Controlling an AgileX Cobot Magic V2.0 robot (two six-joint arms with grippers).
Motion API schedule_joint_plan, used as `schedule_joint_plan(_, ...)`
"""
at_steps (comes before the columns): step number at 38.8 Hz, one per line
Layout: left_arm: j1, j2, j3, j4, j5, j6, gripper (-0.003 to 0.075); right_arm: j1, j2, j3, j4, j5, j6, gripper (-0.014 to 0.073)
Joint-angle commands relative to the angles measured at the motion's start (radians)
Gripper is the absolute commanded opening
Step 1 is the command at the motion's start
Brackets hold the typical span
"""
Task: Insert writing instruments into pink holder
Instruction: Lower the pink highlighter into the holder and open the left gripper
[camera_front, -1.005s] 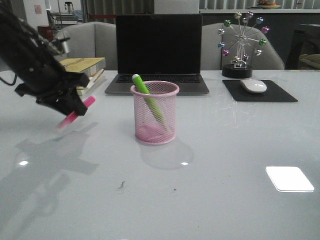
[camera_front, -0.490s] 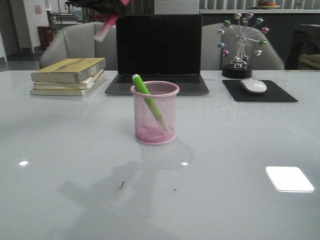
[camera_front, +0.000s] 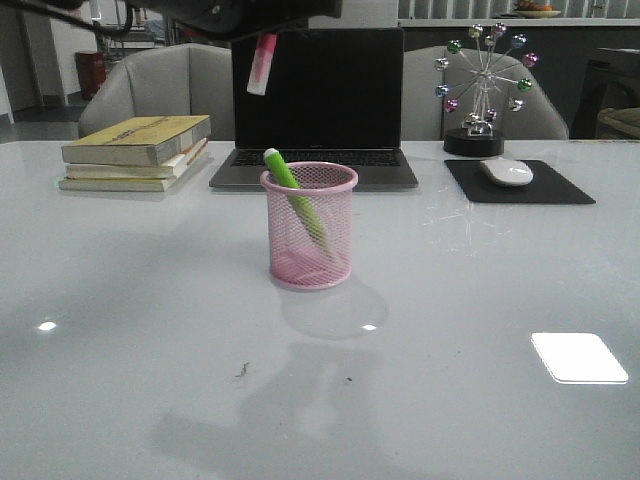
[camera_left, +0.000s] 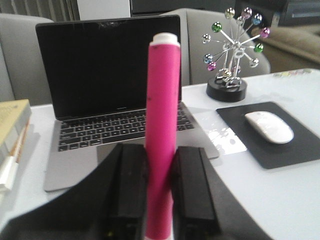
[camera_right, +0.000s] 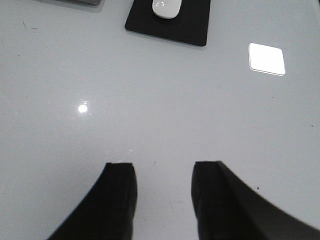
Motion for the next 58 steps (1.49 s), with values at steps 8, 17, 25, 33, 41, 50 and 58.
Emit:
schedule_joint_plan(8,-0.012,0.031,0.057,0.373,-0.197,-0.399,0.0099,-0.008,-0.013,-0.027,-0.006,-0.069,-0.008,0.0395)
schedule_joint_plan(17,-0.012,0.086,0.057,0.373,-0.215,-0.399,0.0099,-0.008,-0.013,-0.027,-0.006,-0.069,-0.008,0.0395)
schedule_joint_plan(25,-0.012,0.134,0.057,0.373,-0.243,-0.399,0.0100,-0.008,-0.013,-0.027,-0.006,-0.069,-0.008,0.0395)
schedule_joint_plan(33,-0.012,0.141,0.057,0.373,-0.262,-0.399,0.0228,-0.008,-0.013,-0.027,-0.005,-0.068,-0.008,0.0395)
schedule_joint_plan(41,-0.012,0.141,0.057,0.366,-0.237,-0.399,0.0385,-0.008,-0.013,-0.027,-0.005,-0.068,-0.008,0.0395)
schedule_joint_plan(50,-0.010,0.076,0.057,0.366,-0.198,-0.285,0.0384,-0.008,-0.013,-0.027,-0.005,-0.068,-0.008,0.0395)
schedule_joint_plan(58,0.078,-0.126,0.057,0.368,0.033,-0.167,0.0296,-0.008,-0.013,-0.027,-0.005,-0.068,-0.008,0.0395)
